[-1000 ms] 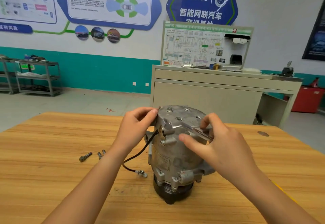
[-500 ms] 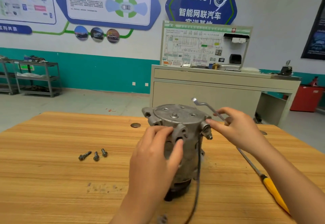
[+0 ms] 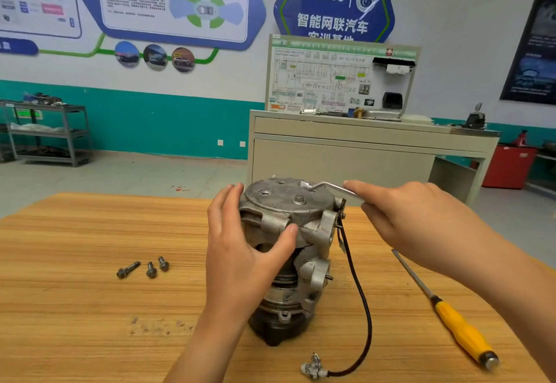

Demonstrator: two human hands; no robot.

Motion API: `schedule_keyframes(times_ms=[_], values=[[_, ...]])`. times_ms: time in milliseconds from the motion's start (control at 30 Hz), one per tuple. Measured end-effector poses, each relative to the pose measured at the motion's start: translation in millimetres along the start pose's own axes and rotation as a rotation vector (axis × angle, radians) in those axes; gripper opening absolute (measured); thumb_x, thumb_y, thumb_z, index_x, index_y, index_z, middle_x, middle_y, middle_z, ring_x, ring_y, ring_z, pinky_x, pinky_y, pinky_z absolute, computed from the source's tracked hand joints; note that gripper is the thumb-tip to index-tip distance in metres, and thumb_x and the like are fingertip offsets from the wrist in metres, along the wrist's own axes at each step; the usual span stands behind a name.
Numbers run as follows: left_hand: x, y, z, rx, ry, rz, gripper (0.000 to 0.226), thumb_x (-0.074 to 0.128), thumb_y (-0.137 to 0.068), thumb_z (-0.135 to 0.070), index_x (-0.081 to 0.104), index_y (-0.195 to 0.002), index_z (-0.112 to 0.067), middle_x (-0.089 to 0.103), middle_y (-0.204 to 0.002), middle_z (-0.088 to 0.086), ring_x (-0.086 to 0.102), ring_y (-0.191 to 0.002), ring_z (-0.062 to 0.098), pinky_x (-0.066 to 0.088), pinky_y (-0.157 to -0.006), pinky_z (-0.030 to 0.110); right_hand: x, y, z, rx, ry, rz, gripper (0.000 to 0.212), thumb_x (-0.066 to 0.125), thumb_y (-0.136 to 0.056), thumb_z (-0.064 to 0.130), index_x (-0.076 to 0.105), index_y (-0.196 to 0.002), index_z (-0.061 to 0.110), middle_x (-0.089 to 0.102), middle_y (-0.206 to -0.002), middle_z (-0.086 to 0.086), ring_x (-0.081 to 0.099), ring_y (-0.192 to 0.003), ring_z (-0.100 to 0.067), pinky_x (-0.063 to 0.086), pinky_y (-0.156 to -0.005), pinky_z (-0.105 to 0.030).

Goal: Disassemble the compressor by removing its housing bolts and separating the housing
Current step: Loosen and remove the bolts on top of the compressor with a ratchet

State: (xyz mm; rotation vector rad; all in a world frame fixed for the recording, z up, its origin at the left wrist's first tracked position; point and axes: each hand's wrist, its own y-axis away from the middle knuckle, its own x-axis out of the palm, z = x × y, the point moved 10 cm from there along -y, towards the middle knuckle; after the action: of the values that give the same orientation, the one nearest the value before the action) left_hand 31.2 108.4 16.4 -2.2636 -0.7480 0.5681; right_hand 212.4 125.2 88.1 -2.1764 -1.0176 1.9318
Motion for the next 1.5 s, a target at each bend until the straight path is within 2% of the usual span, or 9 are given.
schedule_keyframes(times_ms=[233,467,700,800,967,1133,1267,1367,1500], values=[[1.6,0.4,-5.3,0.045,0.049,-0.001,0.074,0.065,-0.066,-0.045,0.048,-0.129,-0.011,0.033,-0.126,-0.01,0.026,-0.107,-0.031,0.022,-0.081,-0.01,-6.9,7.5,22.8,0.026,0.321,0.084,0.052,0.033,-0.097,0.02,0.012,-0.142,0.034,0.029,-0.058,0.004,0.023,-0.047,-0.014,0.024,-0.041,-0.024],[5.0,0.0,-4.7,0.038,-0.11,0.041,0.089,0.055,-0.068,-0.058,0.029,-0.143,-0.017,0.027,-0.141,-0.002,0.033,-0.127,0.012,0.03,-0.095,0.019,0.0,12.0,63.0,-0.082,0.351,0.313,0.064,0.034,-0.091,-0.001,0.001,-0.145,-0.001,0.025,-0.059,-0.004,0.028,-0.049,-0.016,0.019,-0.037,-0.026],[2.7,-10.4,-4.1,0.024,-0.172,0.073,0.095,0.058,-0.069,-0.067,0.027,-0.145,-0.02,0.024,-0.149,0.0,0.026,-0.136,0.018,0.031,-0.109,0.038,-9.5,5.5,63.8,-0.13,0.544,0.401,0.048,0.041,-0.092,0.004,0.032,-0.139,0.006,0.033,-0.064,-0.003,0.034,-0.051,-0.017,0.023,-0.039,-0.025],[3.4,-10.3,-6.7,0.019,-0.202,0.094,0.095,0.043,-0.062,-0.073,0.038,-0.14,-0.018,0.034,-0.144,-0.001,0.031,-0.132,0.016,0.032,-0.108,0.039,-3.9,8.3,65.4,-0.125,0.498,0.34,0.058,0.034,-0.093,0.002,0.007,-0.144,-0.003,0.043,-0.083,-0.007,0.056,-0.078,-0.024,0.02,-0.038,-0.027],[1.6,-14.7,-9.2,0.061,-0.246,0.126,0.086,0.052,-0.066,-0.07,0.049,-0.133,-0.016,0.045,-0.132,-0.002,0.042,-0.122,0.018,0.033,-0.092,0.026,1.6,6.9,54.6,-0.099,0.502,0.227,0.058,0.034,-0.096,0.007,0.003,-0.144,0.002,0.027,-0.058,-0.006,0.027,-0.045,-0.018,0.023,-0.037,-0.027],[3.1,-24.3,-8.1,0.099,-0.293,0.206,0.096,0.035,-0.057,-0.075,0.05,-0.131,-0.016,0.048,-0.132,-0.004,0.046,-0.12,0.016,0.033,-0.092,0.025,-8.1,6.1,38.2,-0.11,0.449,-0.002,0.064,-0.004,-0.086,0.055,0.031,-0.131,0.025,0.029,-0.055,0.006,0.029,-0.041,-0.015,0.028,-0.038,-0.02],[3.1,-25.9,-7.2,0.114,-0.261,0.221,0.096,0.032,-0.057,-0.074,0.05,-0.132,-0.017,0.048,-0.133,-0.004,0.044,-0.122,0.015,0.03,-0.093,0.022,-13.3,-4.4,18.6,-0.193,0.136,-0.196,0.053,0.024,-0.092,0.045,0.069,-0.101,0.018,0.048,-0.046,0.004,0.043,-0.033,-0.016,0.026,-0.035,-0.016],[4.2,-25.1,-7.2,0.133,-0.26,0.228,0.095,0.032,-0.06,-0.074,0.049,-0.132,-0.015,0.048,-0.132,-0.003,0.043,-0.122,0.014,0.029,-0.094,0.022,2.5,-22.1,2.7,-0.128,-0.099,-0.219,0.049,0.025,-0.094,0.043,0.067,-0.109,0.022,0.067,-0.085,0.0,0.06,-0.08,-0.019,0.043,-0.075,-0.04],[4.4,-23.9,-8.3,0.145,-0.258,0.221,0.093,0.033,-0.062,-0.072,0.049,-0.132,-0.014,0.048,-0.131,-0.002,0.043,-0.12,0.014,0.028,-0.093,0.02,38.7,-56.7,-10.8,0.073,-0.269,-0.027,0.042,0.023,-0.097,0.045,0.048,-0.129,0.039,0.033,-0.145,0.015,0.017,-0.136,-0.009,-0.004,-0.108,-0.054]])
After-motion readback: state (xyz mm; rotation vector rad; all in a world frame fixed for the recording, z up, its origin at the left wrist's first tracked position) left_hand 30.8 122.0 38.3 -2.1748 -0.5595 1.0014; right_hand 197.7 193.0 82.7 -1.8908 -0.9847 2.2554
